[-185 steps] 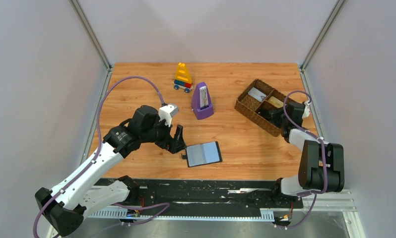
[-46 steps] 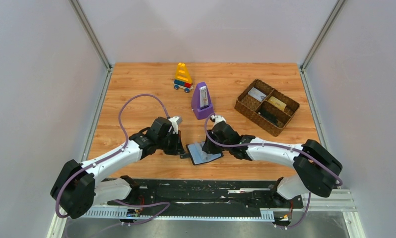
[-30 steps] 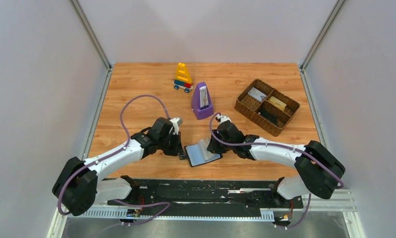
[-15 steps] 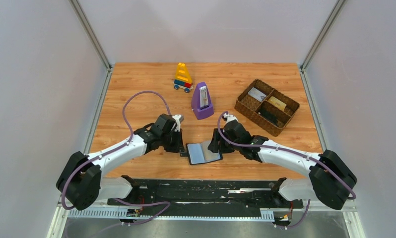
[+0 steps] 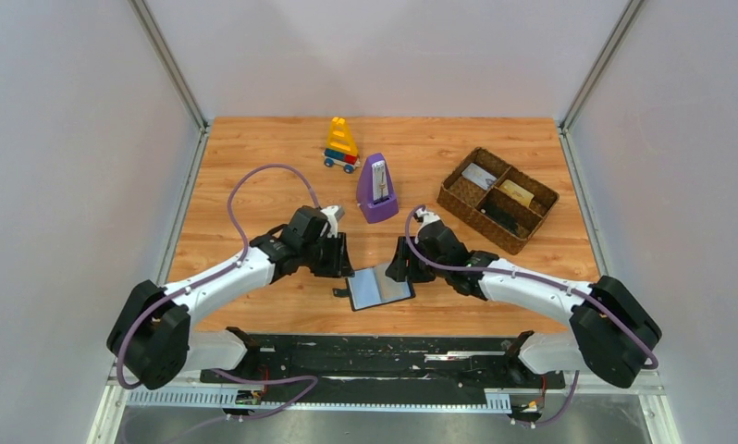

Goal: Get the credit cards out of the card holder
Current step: Remove the credit card from the card holder.

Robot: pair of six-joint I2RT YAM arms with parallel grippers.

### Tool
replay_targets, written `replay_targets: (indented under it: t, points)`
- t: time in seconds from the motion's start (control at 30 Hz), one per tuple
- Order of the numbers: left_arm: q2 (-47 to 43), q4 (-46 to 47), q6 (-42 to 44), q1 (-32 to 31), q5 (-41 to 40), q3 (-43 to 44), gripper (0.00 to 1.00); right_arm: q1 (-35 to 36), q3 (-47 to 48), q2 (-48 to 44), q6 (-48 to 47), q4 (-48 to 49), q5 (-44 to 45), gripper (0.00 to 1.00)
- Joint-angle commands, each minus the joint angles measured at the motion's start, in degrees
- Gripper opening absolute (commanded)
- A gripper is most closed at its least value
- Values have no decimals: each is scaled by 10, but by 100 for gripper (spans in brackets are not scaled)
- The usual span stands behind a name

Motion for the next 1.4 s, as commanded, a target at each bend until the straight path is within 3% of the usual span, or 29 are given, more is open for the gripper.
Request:
replay_targets:
  t: [0.0,0.27,0.6,1.37]
  points:
    - [29,74,-10,1,37,-16,39,-16,-2,23,0,65,-47,52]
    - [93,123,-14,1,49,-31,27,-23,-10,55,3,92,-59,51]
    - [147,173,-28,1,62,-55,26,-23,-16,93,14,114,-71,50]
    - [169,289,-70,1,118,-77,27,-23,-43,97,33,139,-81,45]
